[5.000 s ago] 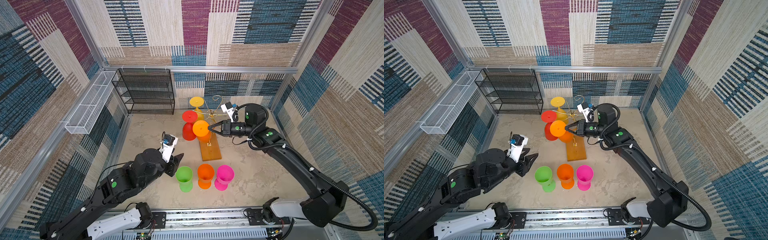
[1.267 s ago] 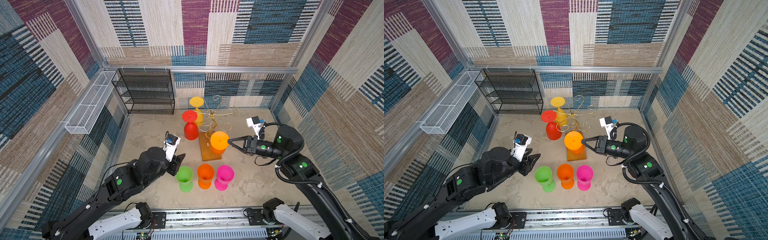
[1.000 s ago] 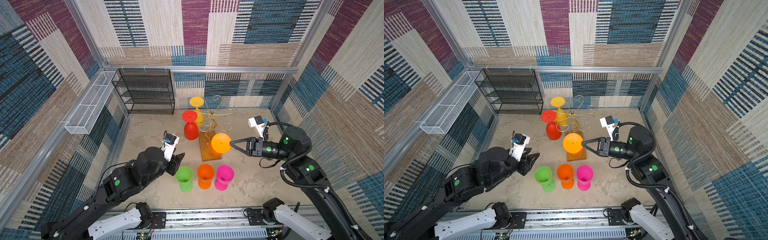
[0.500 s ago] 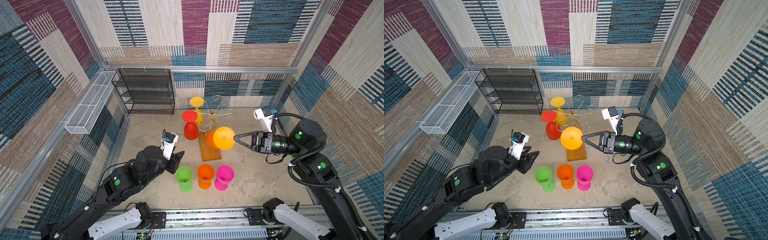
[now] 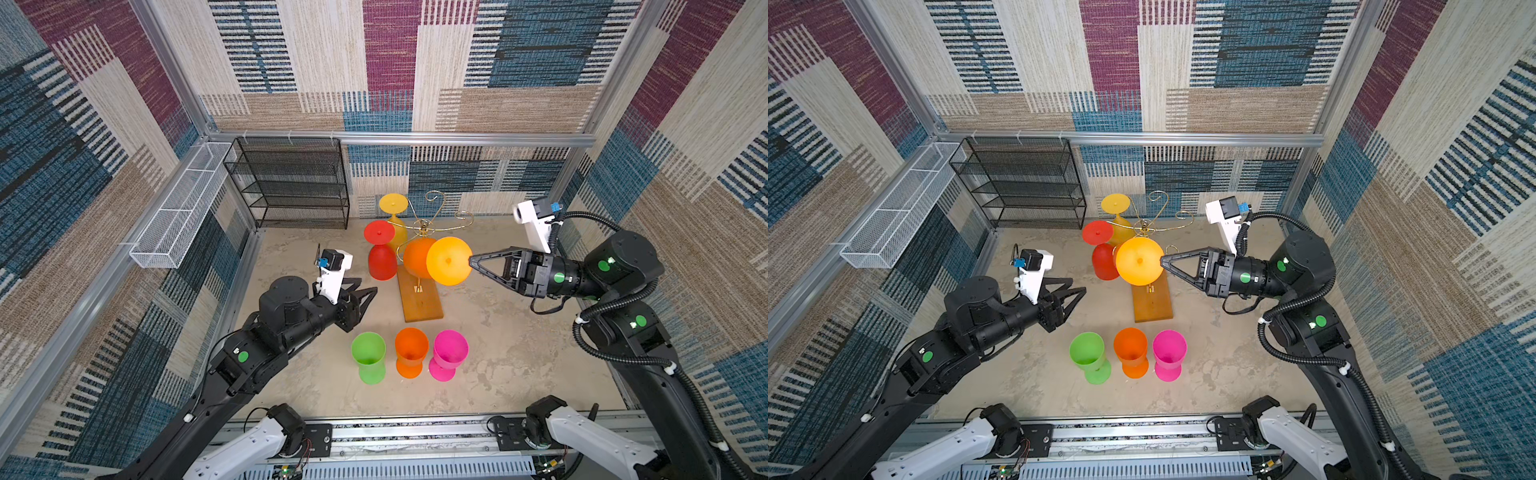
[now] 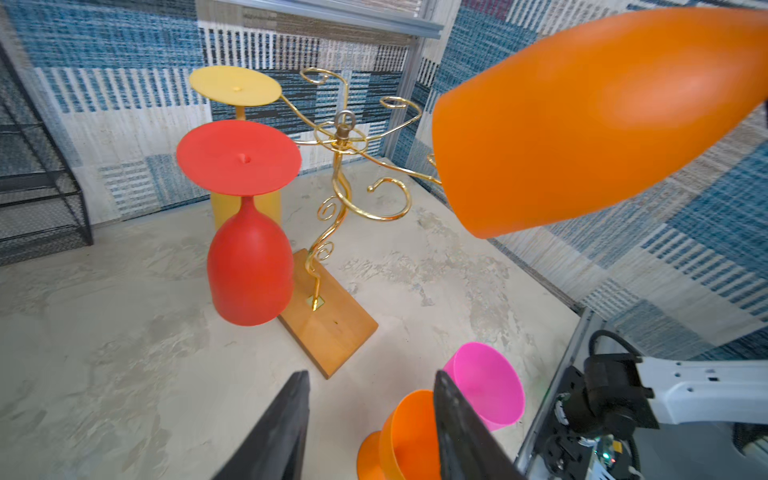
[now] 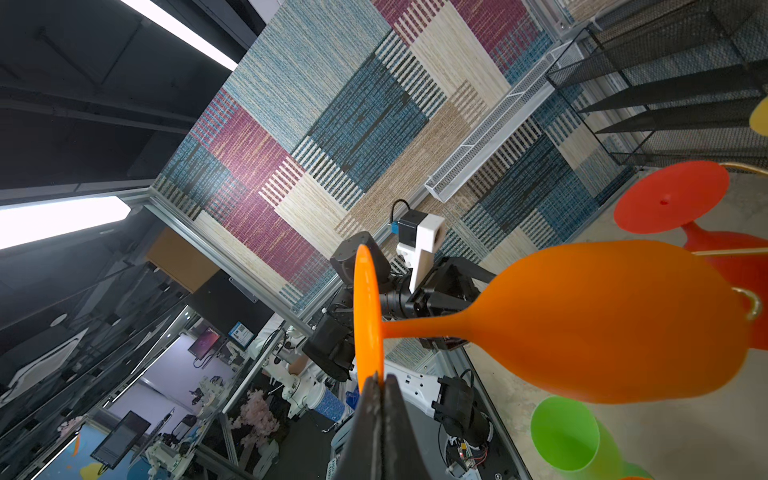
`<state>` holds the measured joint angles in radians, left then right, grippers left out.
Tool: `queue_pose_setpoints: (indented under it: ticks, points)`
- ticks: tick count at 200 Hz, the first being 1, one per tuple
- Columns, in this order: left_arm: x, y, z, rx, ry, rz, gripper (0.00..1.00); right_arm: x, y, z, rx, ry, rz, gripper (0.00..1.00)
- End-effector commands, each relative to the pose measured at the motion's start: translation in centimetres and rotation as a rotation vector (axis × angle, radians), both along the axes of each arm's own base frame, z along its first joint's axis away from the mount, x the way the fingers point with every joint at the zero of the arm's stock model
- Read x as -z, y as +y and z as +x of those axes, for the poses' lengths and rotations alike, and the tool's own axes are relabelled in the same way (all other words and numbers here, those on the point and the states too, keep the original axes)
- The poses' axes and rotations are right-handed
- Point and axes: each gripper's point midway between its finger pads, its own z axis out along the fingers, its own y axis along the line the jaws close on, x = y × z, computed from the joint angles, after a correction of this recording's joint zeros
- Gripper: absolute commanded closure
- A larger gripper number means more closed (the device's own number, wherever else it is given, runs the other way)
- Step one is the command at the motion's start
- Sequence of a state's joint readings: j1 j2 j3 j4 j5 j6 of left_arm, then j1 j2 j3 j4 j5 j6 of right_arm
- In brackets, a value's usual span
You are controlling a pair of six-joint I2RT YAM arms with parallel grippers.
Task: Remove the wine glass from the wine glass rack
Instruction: 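Reach the left gripper to the orange glass bowl while right holds the foot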
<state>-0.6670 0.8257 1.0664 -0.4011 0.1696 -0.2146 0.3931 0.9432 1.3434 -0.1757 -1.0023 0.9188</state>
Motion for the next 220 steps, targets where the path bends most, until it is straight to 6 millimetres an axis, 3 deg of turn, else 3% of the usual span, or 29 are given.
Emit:
queue_pose_setpoints:
  ticks: [1, 57, 128, 220]
  points:
    - [-3.3, -2.1, -1.2, 0.162, -0.07, -0.139, 0.49, -2.7, -0.2, -0.7, -0.011, -0.119, 0.059, 1.0]
    - [-6.1, -2.9, -0.9, 0.33, -0.118, -0.344, 0.48, -3.6, 0.4, 0.7, -0.026, -0.152, 0.101, 1.0]
    - [-8.1, -2.1, 1.8, 0.431, -0.162, -0.527, 0.48, -3.5, 0.8, 1.5, -0.052, -0.163, 0.144, 1.0]
    - [-7.5, -3.2, 4.2, 0.481, -0.138, -0.565, 0.49, -3.3, 1.0, 1.9, -0.073, -0.164, 0.179, 1.0]
